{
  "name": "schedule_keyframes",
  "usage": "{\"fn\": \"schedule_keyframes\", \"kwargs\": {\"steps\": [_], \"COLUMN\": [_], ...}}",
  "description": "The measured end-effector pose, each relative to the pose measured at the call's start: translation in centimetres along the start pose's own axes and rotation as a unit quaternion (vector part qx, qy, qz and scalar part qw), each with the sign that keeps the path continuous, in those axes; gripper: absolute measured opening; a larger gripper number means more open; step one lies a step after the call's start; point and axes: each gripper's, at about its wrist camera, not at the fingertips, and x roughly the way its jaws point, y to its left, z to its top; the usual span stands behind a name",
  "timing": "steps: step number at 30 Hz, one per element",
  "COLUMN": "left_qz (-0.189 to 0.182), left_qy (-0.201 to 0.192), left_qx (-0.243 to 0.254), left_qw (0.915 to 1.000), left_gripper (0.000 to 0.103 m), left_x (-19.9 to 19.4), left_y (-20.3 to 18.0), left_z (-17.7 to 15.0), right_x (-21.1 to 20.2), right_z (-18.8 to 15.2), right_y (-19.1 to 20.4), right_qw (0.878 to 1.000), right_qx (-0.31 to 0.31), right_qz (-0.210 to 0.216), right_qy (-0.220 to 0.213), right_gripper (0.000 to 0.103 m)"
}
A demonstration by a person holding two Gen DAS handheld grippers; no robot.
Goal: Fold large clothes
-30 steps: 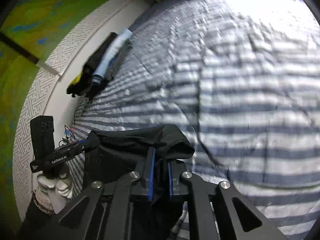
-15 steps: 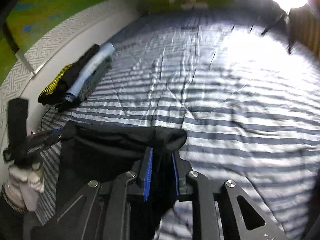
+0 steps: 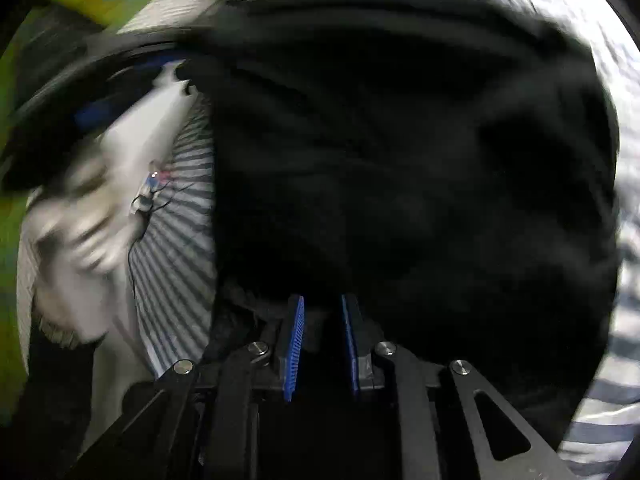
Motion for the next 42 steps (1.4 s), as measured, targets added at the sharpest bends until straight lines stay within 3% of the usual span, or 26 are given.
{"fn": "schedule_keyframes", "kwargs": {"steps": [3,5,10,14,17,23,26,27,30,32,34,35,37,38,42], "left_qz": [-0.015,-0.020,-0.024,-0.027,-0.018,-0.020,-0.007,-0.006,-0.003,-0.007,-0.005,-0.008,-0.016,-0.014,-0.023], "left_qy": [0.001,0.008,0.040,0.087,0.124,0.164,0.195,0.195,0.161,0.125,0.098,0.091,0.092,0.096,0.131], "left_qx": [0.026,0.049,0.081,0.088,0.091,0.082,0.083,0.081,0.051,0.043,0.053,0.056,0.059,0.056,0.065], "left_qw": [0.9996,0.9986,0.9957,0.9920,0.9879,0.9827,0.9772,0.9775,0.9857,0.9912,0.9937,0.9942,0.9939,0.9937,0.9890], "left_gripper": [0.014,0.013,0.013,0.013,0.013,0.013,0.014,0.014,0.015,0.017,0.023,0.026,0.026,0.026,0.026], "left_x": [-2.8,-4.5,-7.1,-7.6,-7.0,-6.9,-8.0,-8.7,-10.9,-11.7,-11.7,-11.2,-9.5,-8.3,-4.3], "left_y": [-2.4,-4.1,-6.7,-7.3,-7.3,-6.9,-6.7,-6.5,-6.0,-6.5,-7.6,-8.2,-8.9,-9.1,-9.8], "left_z": [-2.5,-4.5,-9.6,-14.5,-17.9,-21.3,-21.7,-21.5,-19.2,-16.9,-14.9,-13.8,-12.4,-12.0,-12.5], "right_x": [-2.7,-6.4,-15.8,-21.6,-22.0,-13.2,-9.6,-8.3,-8.1,-10.0,-13.2,-15.3,-17.4,-18.2,-16.9], "right_z": [-1.2,-2.4,-2.5,-2.1,-1.8,-3.1,-5.6,-6.8,-9.6,-10.3,-10.5,-10.8,-11.3,-11.4,-12.0], "right_y": [-0.4,-1.3,-3.0,-3.7,-2.4,1.5,1.4,1.6,2.6,2.9,2.0,0.9,-0.6,-1.8,-4.7], "right_qw": [1.000,0.998,0.981,0.968,0.969,0.988,0.993,0.993,0.993,0.995,0.993,0.990,0.983,0.979,0.981], "right_qx": [0.014,0.028,0.032,0.047,0.023,-0.042,-0.052,-0.060,-0.078,-0.073,-0.037,-0.009,0.017,0.037,0.069], "right_qz": [0.005,0.005,-0.076,-0.088,-0.098,-0.095,-0.095,-0.095,-0.081,-0.054,-0.051,-0.062,-0.085,-0.100,-0.133], "right_qy": [-0.022,-0.058,-0.174,-0.230,-0.225,-0.113,-0.051,-0.028,-0.017,-0.043,-0.096,-0.129,-0.163,-0.173,-0.127], "right_gripper": [0.019,0.019,0.020,0.021,0.022,0.022,0.022,0.022,0.023,0.023,0.026,0.031,0.058,0.060,0.060]}}
